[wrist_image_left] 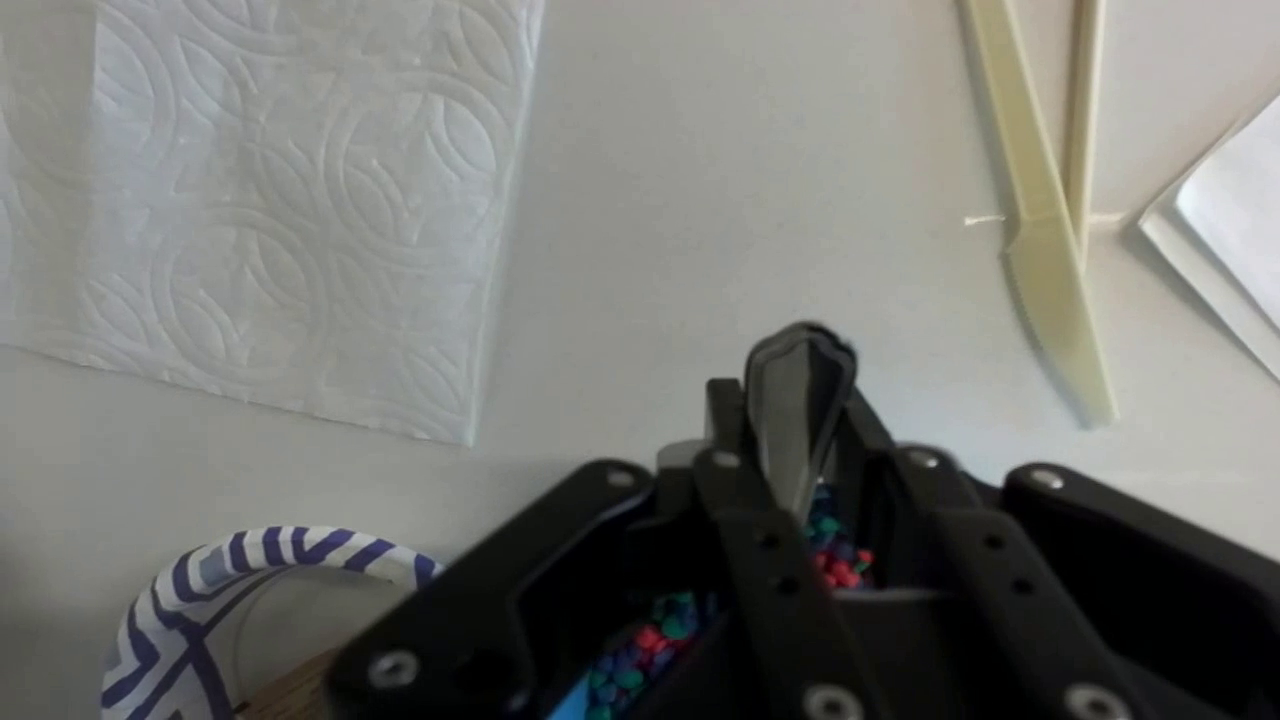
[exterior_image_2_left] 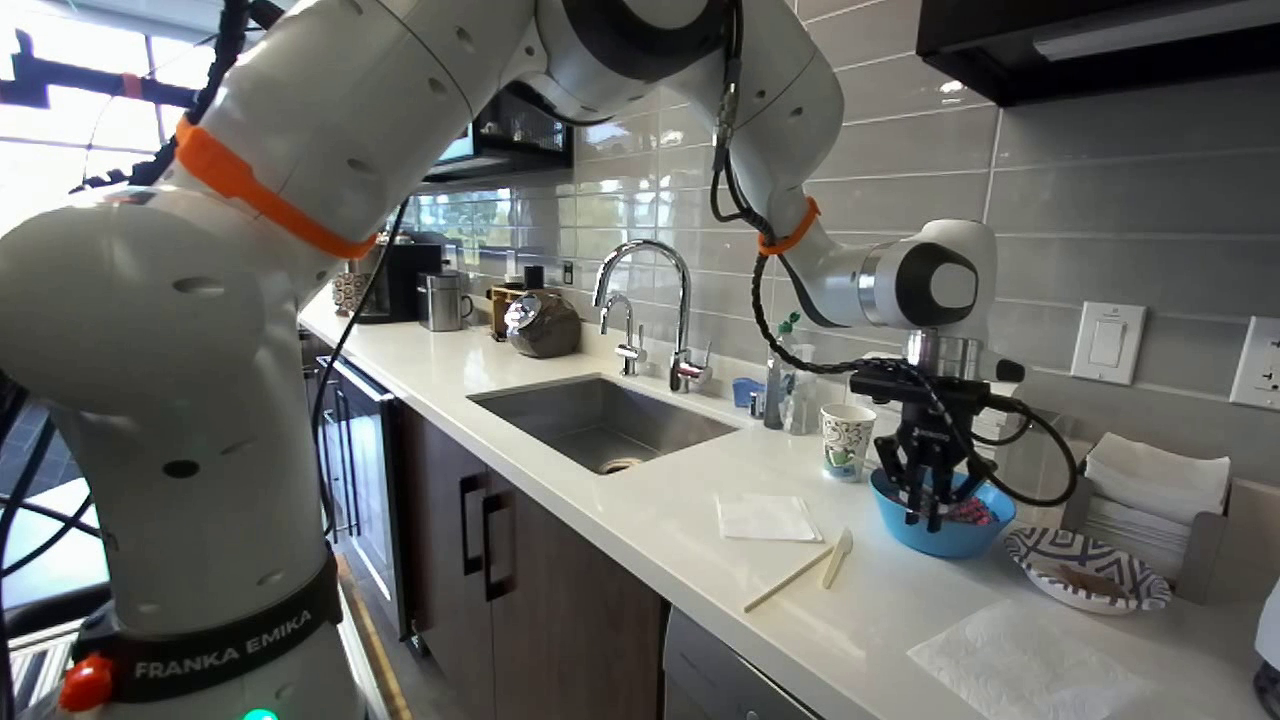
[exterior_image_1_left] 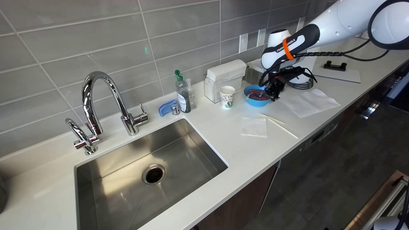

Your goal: Put the spoon in the cup

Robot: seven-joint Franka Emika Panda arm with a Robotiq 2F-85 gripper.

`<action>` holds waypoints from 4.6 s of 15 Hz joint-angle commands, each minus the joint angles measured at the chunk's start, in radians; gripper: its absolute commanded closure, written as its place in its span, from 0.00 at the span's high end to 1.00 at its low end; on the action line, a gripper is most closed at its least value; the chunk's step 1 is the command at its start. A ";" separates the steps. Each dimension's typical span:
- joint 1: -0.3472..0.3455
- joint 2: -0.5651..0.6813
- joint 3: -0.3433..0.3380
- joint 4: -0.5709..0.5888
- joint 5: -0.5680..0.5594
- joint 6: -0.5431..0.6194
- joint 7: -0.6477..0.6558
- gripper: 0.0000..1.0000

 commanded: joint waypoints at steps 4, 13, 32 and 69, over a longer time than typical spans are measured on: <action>-0.015 0.003 0.007 0.040 -0.010 -0.046 -0.017 0.06; 0.020 -0.041 0.009 0.022 -0.105 -0.030 -0.075 0.06; 0.033 -0.134 0.013 0.015 -0.237 -0.143 -0.284 0.06; -0.071 -0.260 0.083 0.022 -0.037 -0.242 -0.606 0.06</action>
